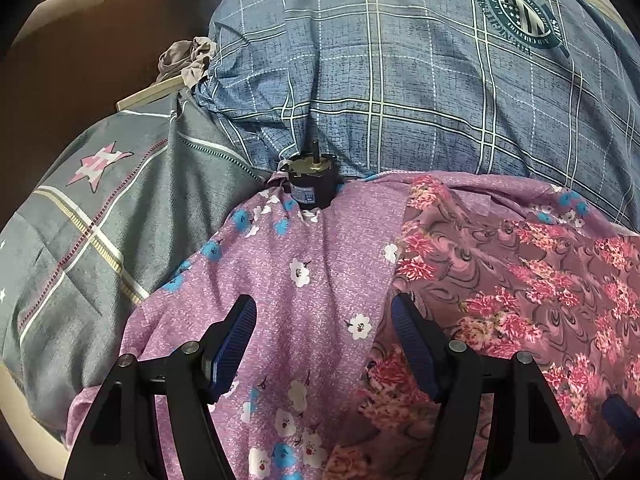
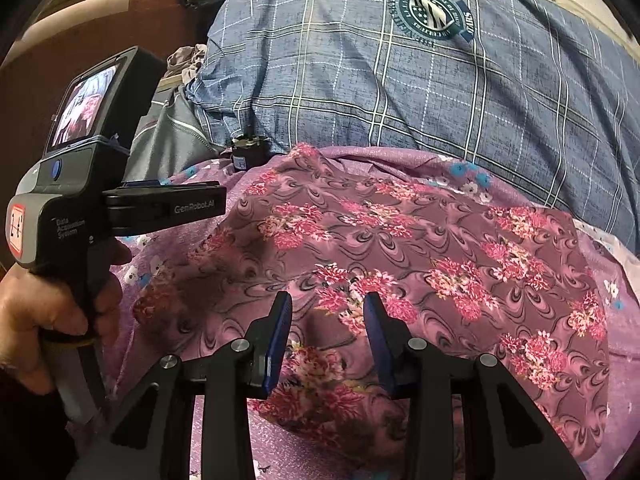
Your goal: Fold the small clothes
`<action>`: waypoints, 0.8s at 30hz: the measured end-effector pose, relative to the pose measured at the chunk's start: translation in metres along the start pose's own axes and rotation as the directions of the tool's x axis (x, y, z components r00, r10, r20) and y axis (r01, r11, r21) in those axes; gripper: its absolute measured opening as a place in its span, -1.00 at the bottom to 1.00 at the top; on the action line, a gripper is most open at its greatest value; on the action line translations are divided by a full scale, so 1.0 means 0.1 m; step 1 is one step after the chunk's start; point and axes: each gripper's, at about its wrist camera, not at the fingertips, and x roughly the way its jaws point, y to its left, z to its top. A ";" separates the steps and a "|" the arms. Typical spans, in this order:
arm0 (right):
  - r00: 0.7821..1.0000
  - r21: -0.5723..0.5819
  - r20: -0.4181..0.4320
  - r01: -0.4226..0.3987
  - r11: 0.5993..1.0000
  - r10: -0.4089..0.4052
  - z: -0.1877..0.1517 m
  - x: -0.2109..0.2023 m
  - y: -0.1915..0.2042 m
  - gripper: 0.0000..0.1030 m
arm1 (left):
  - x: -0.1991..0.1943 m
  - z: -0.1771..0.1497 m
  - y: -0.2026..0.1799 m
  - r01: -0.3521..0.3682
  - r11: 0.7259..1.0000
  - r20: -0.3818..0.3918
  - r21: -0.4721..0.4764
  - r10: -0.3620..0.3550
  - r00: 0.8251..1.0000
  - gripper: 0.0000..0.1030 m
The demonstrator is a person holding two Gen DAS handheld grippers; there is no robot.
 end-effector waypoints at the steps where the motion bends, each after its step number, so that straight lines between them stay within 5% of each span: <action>1: 1.000 -0.003 0.001 0.000 1.000 0.000 0.00 0.00 0.01 -0.25 | 0.00 0.00 0.00 -0.001 1.000 0.001 0.000 0.001 1.000 0.35; 24: 1.000 -0.078 0.021 -0.016 0.997 0.018 -0.03 -0.03 0.32 -0.25 | 0.02 0.02 0.10 -0.019 1.000 0.002 -0.017 0.019 1.000 0.35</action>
